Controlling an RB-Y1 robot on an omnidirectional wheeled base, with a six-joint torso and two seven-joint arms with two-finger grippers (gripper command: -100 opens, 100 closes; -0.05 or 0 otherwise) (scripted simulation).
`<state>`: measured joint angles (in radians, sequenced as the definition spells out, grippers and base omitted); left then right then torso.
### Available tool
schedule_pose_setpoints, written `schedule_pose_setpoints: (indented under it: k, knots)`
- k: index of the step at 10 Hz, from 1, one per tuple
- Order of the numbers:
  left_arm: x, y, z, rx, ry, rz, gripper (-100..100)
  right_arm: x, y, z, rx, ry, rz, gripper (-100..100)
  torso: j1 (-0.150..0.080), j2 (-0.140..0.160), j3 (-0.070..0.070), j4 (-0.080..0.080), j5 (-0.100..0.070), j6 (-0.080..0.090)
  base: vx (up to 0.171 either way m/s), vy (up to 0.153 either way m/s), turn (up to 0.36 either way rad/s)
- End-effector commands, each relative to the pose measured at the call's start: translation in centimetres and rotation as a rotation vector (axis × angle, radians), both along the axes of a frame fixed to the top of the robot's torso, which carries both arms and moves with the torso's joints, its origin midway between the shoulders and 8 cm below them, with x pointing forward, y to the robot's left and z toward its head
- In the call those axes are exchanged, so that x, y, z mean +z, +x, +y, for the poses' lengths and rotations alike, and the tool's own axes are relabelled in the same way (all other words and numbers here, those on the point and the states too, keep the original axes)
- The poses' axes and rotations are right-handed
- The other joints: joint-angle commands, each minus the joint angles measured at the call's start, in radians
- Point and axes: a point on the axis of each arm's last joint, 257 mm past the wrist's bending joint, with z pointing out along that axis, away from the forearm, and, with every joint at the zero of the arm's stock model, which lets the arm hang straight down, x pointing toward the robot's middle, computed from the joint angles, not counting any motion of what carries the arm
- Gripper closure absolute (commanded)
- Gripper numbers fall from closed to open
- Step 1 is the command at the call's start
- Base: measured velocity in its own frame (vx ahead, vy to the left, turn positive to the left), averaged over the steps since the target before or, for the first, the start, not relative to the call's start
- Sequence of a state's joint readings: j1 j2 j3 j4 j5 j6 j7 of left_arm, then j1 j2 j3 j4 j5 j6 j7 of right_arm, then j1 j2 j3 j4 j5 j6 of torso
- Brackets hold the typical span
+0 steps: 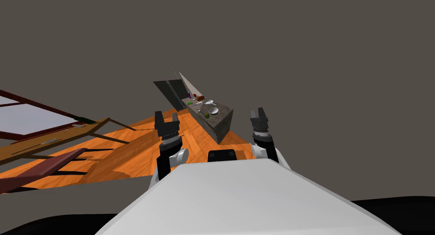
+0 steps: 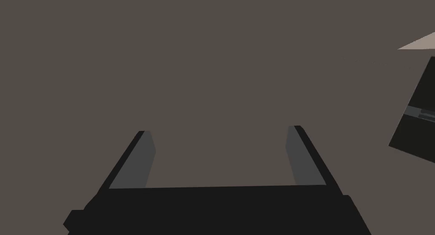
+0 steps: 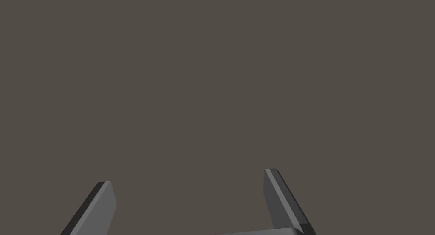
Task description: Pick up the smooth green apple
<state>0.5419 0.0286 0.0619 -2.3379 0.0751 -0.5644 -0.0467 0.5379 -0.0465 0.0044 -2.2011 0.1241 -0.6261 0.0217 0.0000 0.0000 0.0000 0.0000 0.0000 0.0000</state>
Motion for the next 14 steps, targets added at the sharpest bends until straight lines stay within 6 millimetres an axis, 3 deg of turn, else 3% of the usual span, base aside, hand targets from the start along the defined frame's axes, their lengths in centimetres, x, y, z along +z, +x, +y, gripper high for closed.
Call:
schedule_pose_setpoints:
  k: [1, 14]
  knots:
    - [-0.4, 0.8, 0.0, -0.023, -0.010, 0.028, -100, 0.0, 0.0, 0.0, 0.000, 0.000, 0.000, 0, 0.000, 0.000, 0.000, 0.000, 0.000, 0.000, 0.002, 0.046, -0.077]
    - [-4.2, 7.4, -0.2, -0.183, -0.171, 0.257, -100, 0.0, 0.0, 0.0, 0.000, 0.000, 0.000, 0, 0.005, -0.001, -0.001, 0.000, 0.001, 0.000, 0.010, 0.086, -0.078]
